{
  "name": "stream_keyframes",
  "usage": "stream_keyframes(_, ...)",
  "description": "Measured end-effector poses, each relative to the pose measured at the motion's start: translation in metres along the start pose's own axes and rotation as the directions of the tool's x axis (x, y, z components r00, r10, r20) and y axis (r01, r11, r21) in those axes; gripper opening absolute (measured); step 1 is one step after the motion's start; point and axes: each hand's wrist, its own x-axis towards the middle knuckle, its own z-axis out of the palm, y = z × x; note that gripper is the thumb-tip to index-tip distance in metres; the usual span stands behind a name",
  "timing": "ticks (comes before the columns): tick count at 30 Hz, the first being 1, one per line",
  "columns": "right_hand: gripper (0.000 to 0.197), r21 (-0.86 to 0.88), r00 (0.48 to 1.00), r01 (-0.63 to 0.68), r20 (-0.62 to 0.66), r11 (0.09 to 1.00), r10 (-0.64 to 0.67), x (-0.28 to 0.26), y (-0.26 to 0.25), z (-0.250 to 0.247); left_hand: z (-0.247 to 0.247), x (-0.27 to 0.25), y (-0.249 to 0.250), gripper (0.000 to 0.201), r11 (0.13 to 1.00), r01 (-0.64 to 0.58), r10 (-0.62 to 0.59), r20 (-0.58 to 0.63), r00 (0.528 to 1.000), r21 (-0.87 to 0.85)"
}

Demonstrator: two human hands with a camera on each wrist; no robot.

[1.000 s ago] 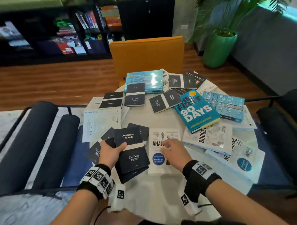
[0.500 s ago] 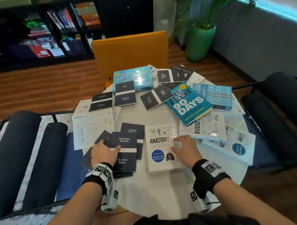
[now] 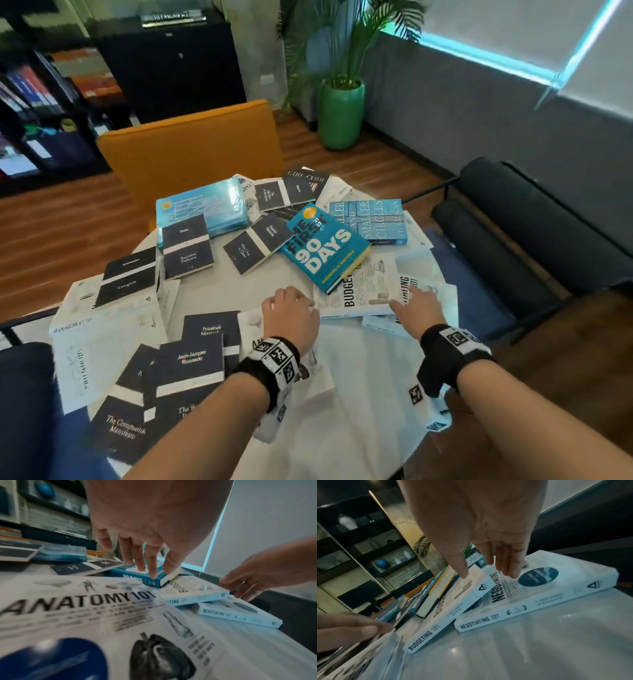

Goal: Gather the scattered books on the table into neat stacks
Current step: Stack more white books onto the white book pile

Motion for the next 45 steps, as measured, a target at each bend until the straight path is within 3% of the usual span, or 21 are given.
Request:
stream_keyframes(5,0.043,0.089,0.978,0.079,0.187,0.993,-0.095,0.006,-0.001,-0.002,0.022,0.022,0.020,0.051,0.979,0.040,-0.082,0.205,0.975,0.198)
stream_keyframes(9,0.040,0.221,0.972,0.021,0.223,0.975,-0.072,0.010,-0.002,-0.002,0.027,0.027,0.028,0.062,0.981,0.088,-0.133,0.268,0.954,0.172)
stream_keyframes(13,0.049,0.359,0.972,-0.114,0.232,0.926,0.030,0.014,0.001,0.004,0.026,0.029,0.035,0.068,0.979,0.171,-0.196,0.275,0.941,0.111)
stream_keyframes(17,0.041,0.520,0.968,-0.216,0.222,0.826,0.113,0.009,0.000,-0.008,0.022,0.025,0.038,0.070,0.984,0.172,-0.179,0.185,0.966,0.052)
stream_keyframes(20,0.038,0.614,0.967,-0.224,0.235,0.757,0.095,0.003,-0.003,-0.024,0.012,0.017,0.040,0.069,0.981,0.195,-0.194,0.120,0.974,0.005)
stream_keyframes(23,0.034,0.713,0.960,-0.260,0.266,0.651,0.092,-0.008,-0.005,-0.039,0.008,0.008,0.041,0.075,0.966,0.251,-0.231,0.231,0.945,-0.062)
stream_keyframes(25,0.031,0.732,0.951,-0.282,0.300,0.620,0.078,-0.020,-0.006,-0.045,0.011,0.002,0.038,0.074,0.856,0.391,-0.253,0.384,0.888,-0.339)
stream_keyframes(27,0.031,0.736,0.944,-0.291,0.326,0.611,0.057,-0.031,-0.005,-0.047,0.009,-0.005,0.037,0.068,0.596,0.524,-0.265,0.466,0.844,-0.608)
stream_keyframes(30,0.029,0.765,0.938,-0.295,0.346,0.572,0.020,-0.046,-0.011,-0.045,-0.007,-0.011,0.036,0.052,0.225,0.585,-0.293,0.519,0.803,-0.779)
stream_keyframes(32,0.022,0.800,0.938,-0.296,0.346,0.522,0.001,-0.056,-0.018,-0.041,-0.016,-0.014,0.031,0.036,0.066,0.584,-0.278,0.547,0.790,-0.809)
stream_keyframes(34,0.022,0.836,0.943,-0.288,0.332,0.468,-0.013,-0.064,-0.024,-0.035,-0.018,-0.018,0.023,0.033,0.026,0.583,-0.255,0.558,0.790,-0.812)
stream_keyframes(37,0.024,0.852,0.947,-0.275,0.319,0.445,-0.027,-0.069,-0.027,-0.025,-0.015,-0.026,0.011,0.035,0.064,0.575,-0.256,0.543,0.800,-0.816)
stream_keyframes(41,0.057,0.857,0.947,-0.279,0.319,0.432,-0.022,-0.065,-0.023,-0.013,-0.023,-0.038,-0.008,0.021,0.057,0.562,-0.294,0.524,0.800,-0.825)
stream_keyframes(43,0.063,0.844,0.948,-0.263,0.316,0.468,-0.037,-0.066,-0.026,-0.009,-0.026,-0.040,-0.023,0.019,0.093,0.540,-0.316,0.489,0.813,-0.837)
stream_keyframes(45,0.050,0.800,0.938,-0.245,0.338,0.547,-0.074,-0.069,-0.030,-0.003,-0.028,-0.039,-0.039,0.019,0.139,0.512,-0.357,0.440,0.824,-0.847)
